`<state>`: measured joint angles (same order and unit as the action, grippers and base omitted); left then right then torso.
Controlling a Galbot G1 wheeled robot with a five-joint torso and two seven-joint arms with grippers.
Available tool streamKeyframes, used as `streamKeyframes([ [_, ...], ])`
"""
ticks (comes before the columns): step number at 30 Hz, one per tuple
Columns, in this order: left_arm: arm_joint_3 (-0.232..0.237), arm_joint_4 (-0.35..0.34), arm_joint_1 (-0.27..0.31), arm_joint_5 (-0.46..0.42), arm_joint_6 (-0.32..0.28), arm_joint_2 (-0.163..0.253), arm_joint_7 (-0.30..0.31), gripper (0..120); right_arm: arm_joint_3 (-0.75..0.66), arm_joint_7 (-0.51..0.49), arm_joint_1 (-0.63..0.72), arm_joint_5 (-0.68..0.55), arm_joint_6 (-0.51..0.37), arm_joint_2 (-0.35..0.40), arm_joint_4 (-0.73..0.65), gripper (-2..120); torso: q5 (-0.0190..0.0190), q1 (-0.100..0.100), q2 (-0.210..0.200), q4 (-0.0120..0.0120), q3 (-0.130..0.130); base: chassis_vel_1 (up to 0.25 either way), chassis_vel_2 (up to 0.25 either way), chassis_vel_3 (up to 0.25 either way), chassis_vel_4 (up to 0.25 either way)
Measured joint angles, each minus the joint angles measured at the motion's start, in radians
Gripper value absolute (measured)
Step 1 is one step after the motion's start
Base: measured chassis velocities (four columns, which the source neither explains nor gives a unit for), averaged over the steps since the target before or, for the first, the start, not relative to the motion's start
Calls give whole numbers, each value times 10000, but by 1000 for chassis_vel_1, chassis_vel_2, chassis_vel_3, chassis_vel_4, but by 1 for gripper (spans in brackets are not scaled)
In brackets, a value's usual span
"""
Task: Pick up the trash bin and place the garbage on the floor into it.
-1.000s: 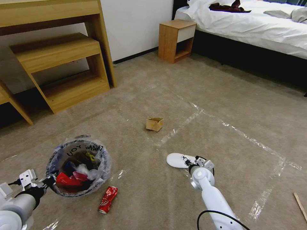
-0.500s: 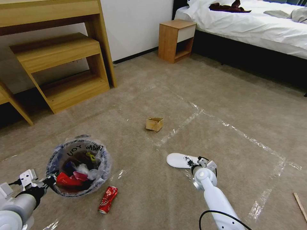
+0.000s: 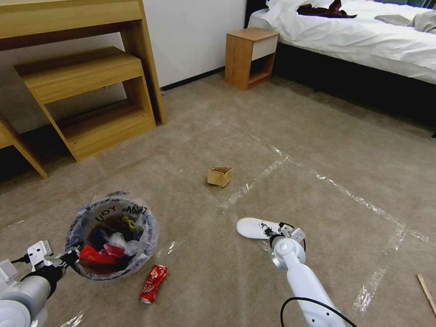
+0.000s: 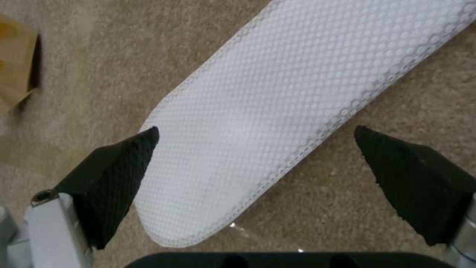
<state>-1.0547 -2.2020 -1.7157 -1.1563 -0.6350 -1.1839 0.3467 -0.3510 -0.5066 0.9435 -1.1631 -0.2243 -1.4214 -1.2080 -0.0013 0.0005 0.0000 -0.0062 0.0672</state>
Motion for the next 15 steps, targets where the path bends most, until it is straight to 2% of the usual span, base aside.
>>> streamKeyframes([
  [15,30,0,-55,18,19,-27,-2,0,-78,157,-106,86,65,-109,269,100,0,0,0,-1,0,0,0,0,0],
])
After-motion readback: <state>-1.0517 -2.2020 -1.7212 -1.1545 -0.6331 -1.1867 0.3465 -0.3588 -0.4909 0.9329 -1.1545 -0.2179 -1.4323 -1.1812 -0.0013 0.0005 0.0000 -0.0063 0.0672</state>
